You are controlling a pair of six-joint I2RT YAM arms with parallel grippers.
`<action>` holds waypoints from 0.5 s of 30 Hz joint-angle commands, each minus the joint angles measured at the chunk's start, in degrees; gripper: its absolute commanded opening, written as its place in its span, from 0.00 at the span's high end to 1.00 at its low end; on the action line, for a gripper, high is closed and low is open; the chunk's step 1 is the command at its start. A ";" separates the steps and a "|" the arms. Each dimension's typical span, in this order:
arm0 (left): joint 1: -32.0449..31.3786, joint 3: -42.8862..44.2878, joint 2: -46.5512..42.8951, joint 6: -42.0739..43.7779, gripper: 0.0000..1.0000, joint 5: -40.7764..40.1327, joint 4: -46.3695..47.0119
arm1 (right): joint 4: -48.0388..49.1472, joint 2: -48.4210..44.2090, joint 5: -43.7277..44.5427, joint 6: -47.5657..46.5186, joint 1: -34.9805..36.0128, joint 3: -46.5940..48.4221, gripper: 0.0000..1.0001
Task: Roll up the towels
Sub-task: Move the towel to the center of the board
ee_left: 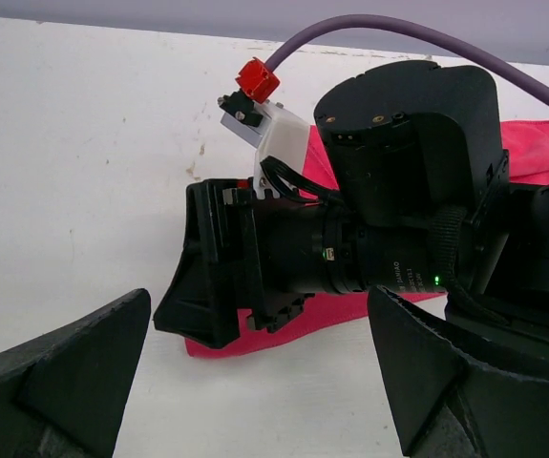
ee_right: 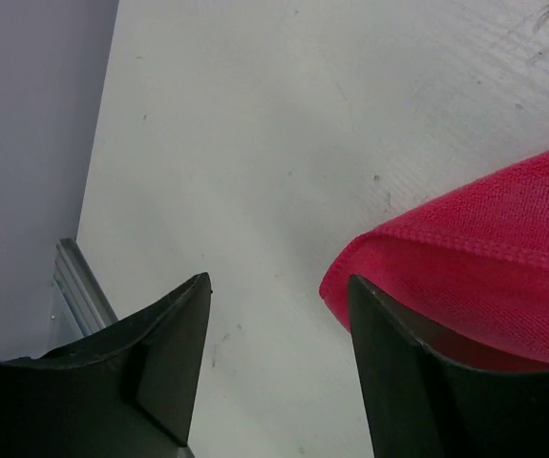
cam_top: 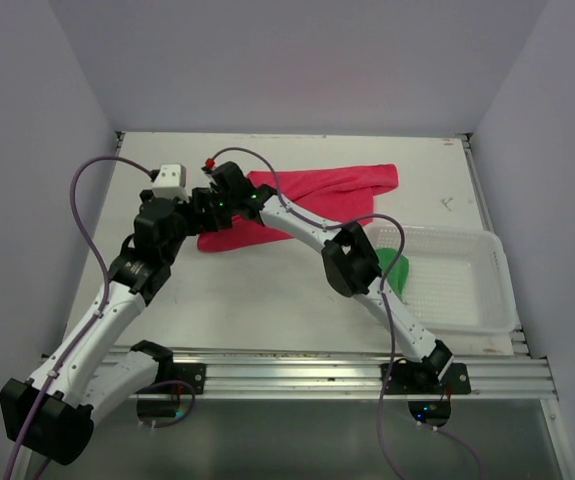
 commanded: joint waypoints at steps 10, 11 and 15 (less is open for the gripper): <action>0.63 -0.28 4.29 -3.72 0.00 1.43 0.98 | -1.19 -21.07 5.75 -1.42 -11.23 -16.11 0.59; 0.63 0.16 5.09 -4.42 0.00 1.61 0.62 | -1.80 -22.65 6.10 -2.03 -12.20 -17.01 0.63; 3.08 -0.01 9.75 -10.56 0.00 9.42 0.00 | -4.26 -31.34 9.26 -7.13 -16.68 -22.45 0.69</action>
